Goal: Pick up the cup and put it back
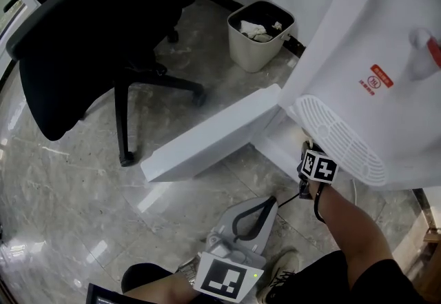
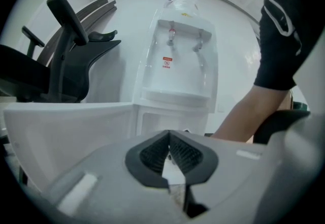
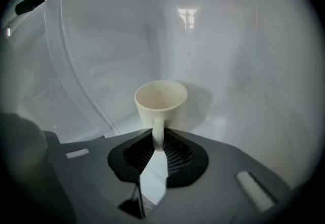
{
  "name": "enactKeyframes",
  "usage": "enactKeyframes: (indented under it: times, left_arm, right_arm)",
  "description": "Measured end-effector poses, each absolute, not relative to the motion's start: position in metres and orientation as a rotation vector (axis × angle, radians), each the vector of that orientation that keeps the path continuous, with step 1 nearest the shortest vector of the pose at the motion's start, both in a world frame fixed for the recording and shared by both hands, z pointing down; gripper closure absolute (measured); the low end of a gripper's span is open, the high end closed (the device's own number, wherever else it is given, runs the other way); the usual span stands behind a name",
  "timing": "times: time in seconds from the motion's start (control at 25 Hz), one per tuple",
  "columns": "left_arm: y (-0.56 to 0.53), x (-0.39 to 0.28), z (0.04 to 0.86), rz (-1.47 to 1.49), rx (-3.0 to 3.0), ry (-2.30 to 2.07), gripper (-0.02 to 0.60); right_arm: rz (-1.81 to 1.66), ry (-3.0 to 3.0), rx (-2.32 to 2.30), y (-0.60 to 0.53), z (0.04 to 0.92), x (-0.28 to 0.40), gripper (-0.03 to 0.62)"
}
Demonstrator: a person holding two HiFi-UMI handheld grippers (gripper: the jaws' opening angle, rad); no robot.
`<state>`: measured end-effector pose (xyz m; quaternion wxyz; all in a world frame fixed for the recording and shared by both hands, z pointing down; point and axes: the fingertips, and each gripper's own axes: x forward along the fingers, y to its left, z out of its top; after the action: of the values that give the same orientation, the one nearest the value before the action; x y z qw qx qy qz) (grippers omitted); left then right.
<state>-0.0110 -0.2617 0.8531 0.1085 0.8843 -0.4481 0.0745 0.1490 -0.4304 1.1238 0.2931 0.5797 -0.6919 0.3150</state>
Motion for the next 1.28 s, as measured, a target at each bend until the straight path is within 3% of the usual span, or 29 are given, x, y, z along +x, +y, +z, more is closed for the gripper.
enactKeyframes:
  times: [0.68, 1.28]
  left_arm:
    - [-0.277, -0.015, 0.867, 0.088, 2.401, -1.322, 0.578]
    - [-0.292, -0.038, 0.888, 0.127, 2.326, -1.414, 0.578]
  right_arm:
    - [0.634, -2.034, 1.342, -0.407, 1.080, 0.122, 0.545]
    - [0.466, -2.559, 0.885, -0.300, 0.894, 0.049, 0.546]
